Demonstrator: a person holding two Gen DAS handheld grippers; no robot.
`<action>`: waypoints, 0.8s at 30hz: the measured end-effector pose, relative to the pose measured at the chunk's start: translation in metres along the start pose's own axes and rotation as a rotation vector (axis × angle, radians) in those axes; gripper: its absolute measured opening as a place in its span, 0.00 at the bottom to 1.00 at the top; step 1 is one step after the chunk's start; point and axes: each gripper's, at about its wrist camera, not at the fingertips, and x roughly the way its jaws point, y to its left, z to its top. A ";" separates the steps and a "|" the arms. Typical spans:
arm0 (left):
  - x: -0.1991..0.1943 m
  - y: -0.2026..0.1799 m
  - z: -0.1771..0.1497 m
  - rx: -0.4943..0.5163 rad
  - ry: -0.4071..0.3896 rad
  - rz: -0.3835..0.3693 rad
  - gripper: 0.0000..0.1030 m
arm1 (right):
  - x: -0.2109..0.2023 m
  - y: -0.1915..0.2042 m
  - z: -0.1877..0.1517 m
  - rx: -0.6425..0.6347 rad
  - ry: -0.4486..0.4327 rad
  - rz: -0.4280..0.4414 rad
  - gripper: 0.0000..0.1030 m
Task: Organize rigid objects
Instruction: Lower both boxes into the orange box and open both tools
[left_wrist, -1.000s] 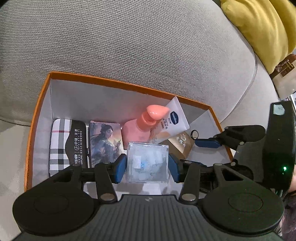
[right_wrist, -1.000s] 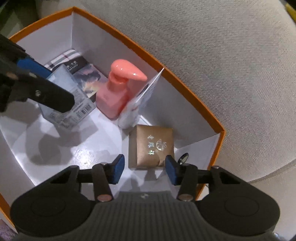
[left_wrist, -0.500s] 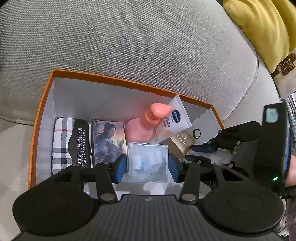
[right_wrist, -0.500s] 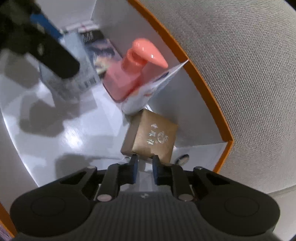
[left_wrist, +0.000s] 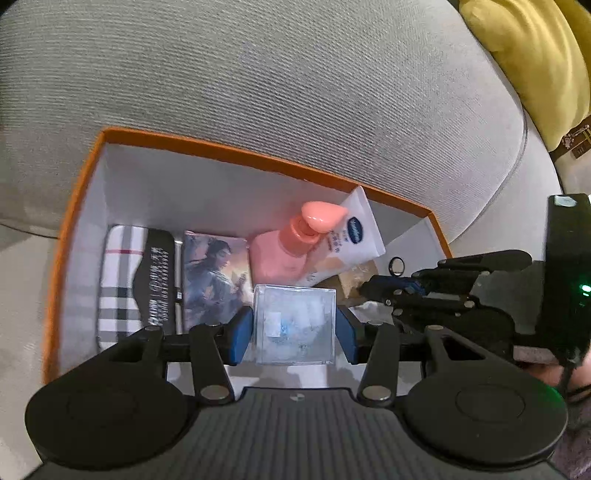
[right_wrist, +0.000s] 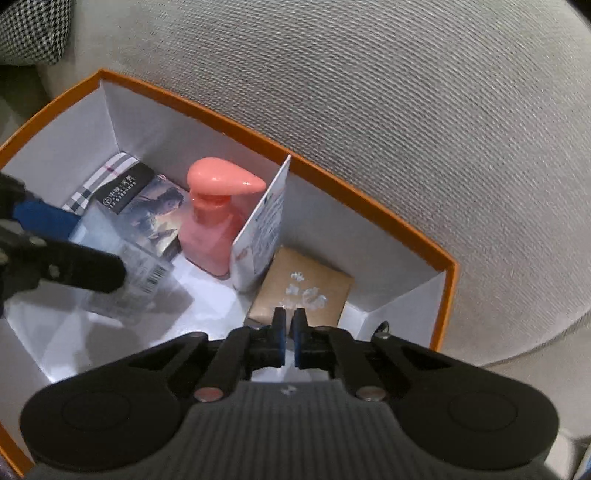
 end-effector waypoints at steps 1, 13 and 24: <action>0.003 -0.003 0.000 0.004 0.006 0.003 0.53 | -0.004 0.000 -0.001 -0.007 -0.006 -0.003 0.04; 0.050 -0.032 0.011 0.059 0.102 0.135 0.53 | -0.007 0.012 -0.016 -0.117 -0.034 0.050 0.06; 0.048 -0.030 0.013 0.083 0.098 0.138 0.57 | 0.007 0.028 -0.006 -0.142 -0.017 0.114 0.16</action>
